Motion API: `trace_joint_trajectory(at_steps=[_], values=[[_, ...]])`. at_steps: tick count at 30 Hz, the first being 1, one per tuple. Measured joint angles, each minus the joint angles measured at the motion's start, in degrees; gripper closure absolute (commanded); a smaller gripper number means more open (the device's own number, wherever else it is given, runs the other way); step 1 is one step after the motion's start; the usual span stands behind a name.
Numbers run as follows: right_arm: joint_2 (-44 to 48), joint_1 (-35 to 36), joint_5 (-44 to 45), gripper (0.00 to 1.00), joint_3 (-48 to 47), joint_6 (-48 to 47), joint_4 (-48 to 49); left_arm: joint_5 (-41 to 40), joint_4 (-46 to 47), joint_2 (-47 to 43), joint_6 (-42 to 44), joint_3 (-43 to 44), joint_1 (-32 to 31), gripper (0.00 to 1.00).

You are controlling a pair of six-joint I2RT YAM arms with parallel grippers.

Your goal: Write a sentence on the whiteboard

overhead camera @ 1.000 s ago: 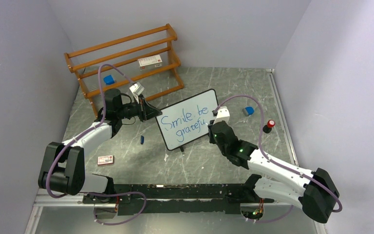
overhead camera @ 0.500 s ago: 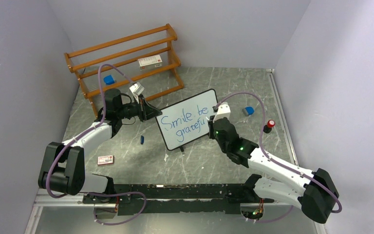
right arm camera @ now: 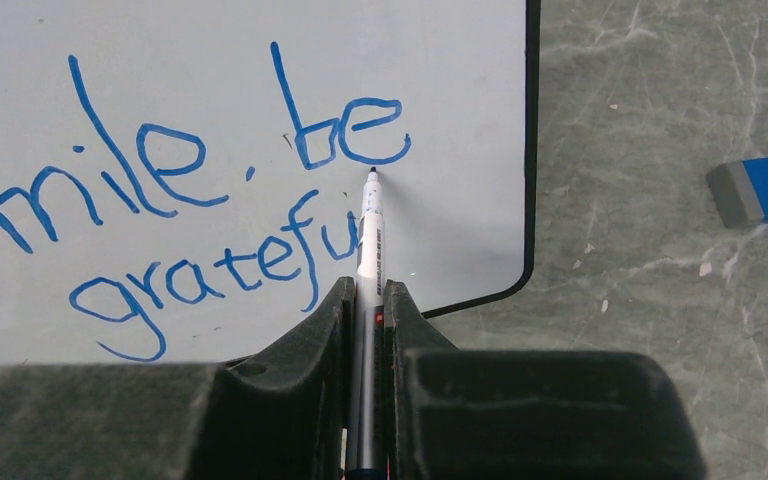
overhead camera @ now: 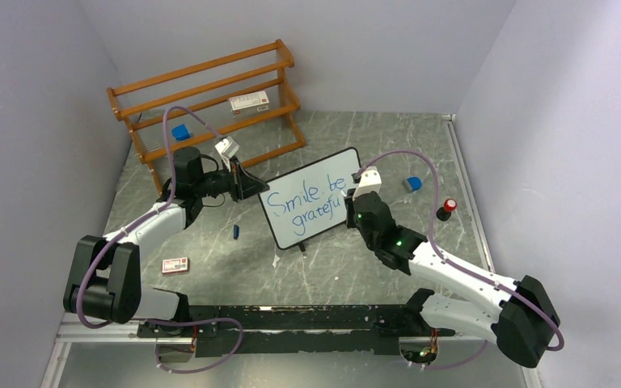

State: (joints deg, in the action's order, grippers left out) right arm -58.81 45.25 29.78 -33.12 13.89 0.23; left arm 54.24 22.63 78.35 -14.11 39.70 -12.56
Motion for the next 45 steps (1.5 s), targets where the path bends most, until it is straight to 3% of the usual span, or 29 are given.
trace_joint_trajectory(at_steps=[45], values=[[1.22,-0.2,-1.22,1.0,2.03,5.11,-7.15,0.0,-0.02,0.0,0.02,0.02,0.0,0.95]])
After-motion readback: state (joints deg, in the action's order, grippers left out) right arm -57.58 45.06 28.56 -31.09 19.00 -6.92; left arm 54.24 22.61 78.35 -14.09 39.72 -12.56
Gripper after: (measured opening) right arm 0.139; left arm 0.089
